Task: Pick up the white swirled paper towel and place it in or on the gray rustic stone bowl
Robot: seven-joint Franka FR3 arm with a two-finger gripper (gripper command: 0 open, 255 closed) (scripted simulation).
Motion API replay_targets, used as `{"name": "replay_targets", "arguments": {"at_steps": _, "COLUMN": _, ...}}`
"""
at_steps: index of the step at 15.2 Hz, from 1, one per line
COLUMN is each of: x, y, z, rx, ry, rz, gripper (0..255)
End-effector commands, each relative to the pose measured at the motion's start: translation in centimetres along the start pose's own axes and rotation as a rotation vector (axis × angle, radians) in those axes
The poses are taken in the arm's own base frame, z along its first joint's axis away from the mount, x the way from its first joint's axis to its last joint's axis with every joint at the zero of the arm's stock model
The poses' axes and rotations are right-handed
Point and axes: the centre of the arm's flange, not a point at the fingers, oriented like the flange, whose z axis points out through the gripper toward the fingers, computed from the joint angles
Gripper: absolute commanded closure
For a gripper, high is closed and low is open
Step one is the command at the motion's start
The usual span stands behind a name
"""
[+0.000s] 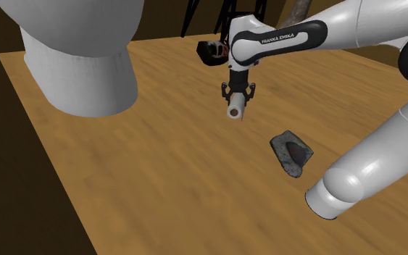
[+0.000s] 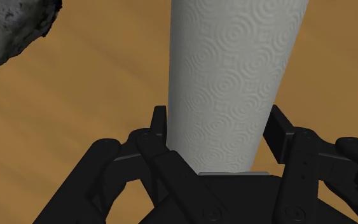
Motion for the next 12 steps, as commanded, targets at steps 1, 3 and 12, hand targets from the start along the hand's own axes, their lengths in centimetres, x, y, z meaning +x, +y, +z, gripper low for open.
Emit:
{"name": "replay_targets", "arguments": {"at_steps": 1, "x": -0.1, "y": 0.3, "z": -1.1, "rx": 0.000, "ry": 0.000, "rz": 0.000, "gripper": 255}}
{"name": "replay_targets", "arguments": {"at_steps": 3, "x": -0.1, "y": 0.6, "z": -2.1, "rx": 0.000, "ry": 0.000, "rz": 0.000, "gripper": 255}}
{"name": "replay_targets", "arguments": {"at_steps": 12, "x": -0.3, "y": 1.6, "z": -6.7, "rx": 0.000, "ry": 0.000, "rz": 0.000, "gripper": 255}}
